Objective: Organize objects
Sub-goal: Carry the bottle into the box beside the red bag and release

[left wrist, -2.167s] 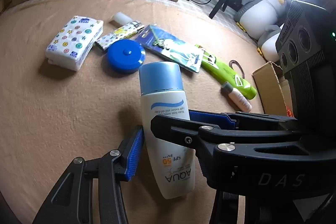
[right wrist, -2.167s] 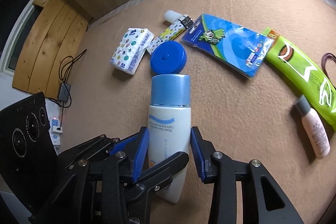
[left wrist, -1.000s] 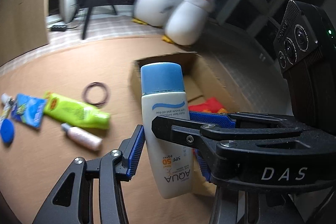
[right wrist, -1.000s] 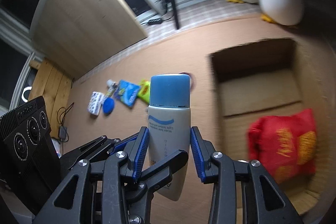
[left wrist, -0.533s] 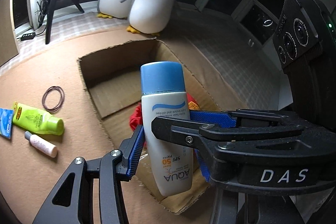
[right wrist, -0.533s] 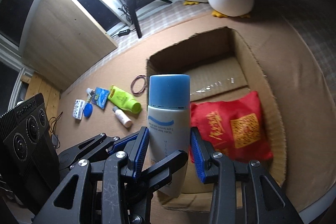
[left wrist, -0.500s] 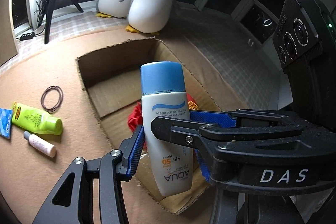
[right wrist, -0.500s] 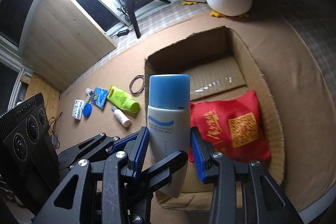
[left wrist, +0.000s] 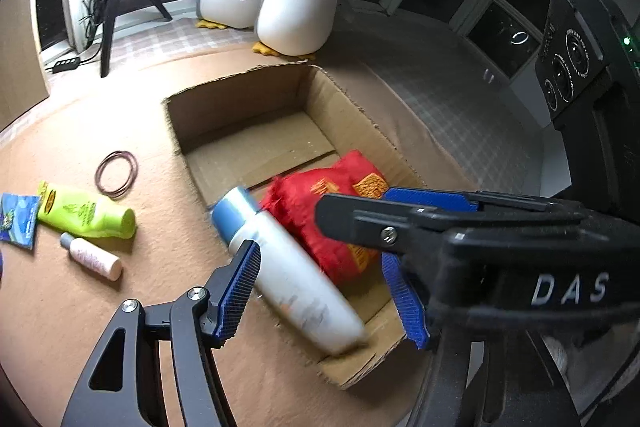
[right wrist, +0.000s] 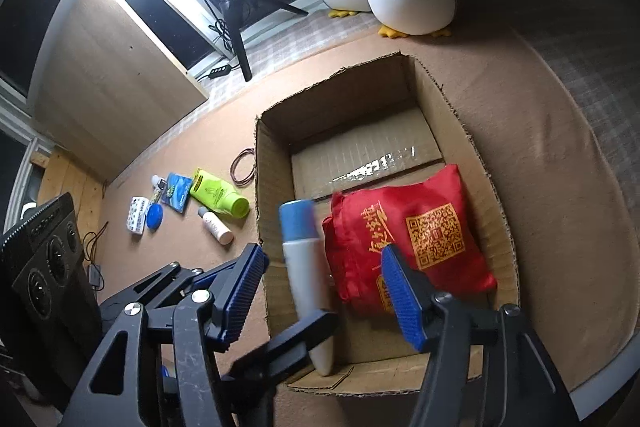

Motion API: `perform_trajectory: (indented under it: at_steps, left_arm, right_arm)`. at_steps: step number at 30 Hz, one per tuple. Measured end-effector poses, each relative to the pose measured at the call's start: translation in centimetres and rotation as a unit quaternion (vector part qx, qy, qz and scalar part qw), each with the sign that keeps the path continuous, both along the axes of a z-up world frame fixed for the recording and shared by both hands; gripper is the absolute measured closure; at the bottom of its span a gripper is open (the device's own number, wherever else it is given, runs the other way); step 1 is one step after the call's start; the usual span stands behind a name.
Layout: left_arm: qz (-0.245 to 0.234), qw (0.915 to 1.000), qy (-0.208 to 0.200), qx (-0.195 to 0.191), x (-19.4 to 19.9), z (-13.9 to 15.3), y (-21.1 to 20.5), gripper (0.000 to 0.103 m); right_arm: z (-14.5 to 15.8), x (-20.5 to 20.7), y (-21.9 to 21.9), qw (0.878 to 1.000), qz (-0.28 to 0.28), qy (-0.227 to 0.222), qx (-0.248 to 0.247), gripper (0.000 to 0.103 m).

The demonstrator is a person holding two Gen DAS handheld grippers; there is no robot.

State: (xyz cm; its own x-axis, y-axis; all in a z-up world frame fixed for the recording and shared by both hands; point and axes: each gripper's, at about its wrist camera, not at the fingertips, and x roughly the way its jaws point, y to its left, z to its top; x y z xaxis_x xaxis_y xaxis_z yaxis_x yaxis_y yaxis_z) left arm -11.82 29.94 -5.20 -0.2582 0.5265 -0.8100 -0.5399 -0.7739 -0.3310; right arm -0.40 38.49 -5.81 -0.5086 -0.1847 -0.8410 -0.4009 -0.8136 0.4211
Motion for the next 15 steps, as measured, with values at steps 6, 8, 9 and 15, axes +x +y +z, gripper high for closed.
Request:
perform_trajectory:
  at_steps: [6, 8, 9, 15]
  left_arm:
    - [0.020, 0.9998, 0.005, -0.002, 0.9, 0.6, -2.8, 0.036]
    - [0.027, 0.9996, 0.005, -0.003, 1.0, 0.7, -3.9, 0.036]
    - [0.032, 0.9994, 0.007, -0.005, 1.0, 0.8, -4.6, 0.036]
    - [0.062, 0.9979, 0.012, -0.015, 1.3, 1.1, -9.1, 0.036]
  right_arm:
    - [-0.1, 0.0, -0.7, 1.000, 0.000, 0.002, -0.002, 0.045]
    - [0.0, 0.0, -1.2, 1.000, 0.001, 0.004, -0.001, 0.045]
    - [0.0, -0.1, -1.5, 1.000, 0.003, 0.004, 0.000, 0.045]
    - [0.4, -0.6, -3.6, 1.000, 0.017, 0.011, 0.000, 0.045]
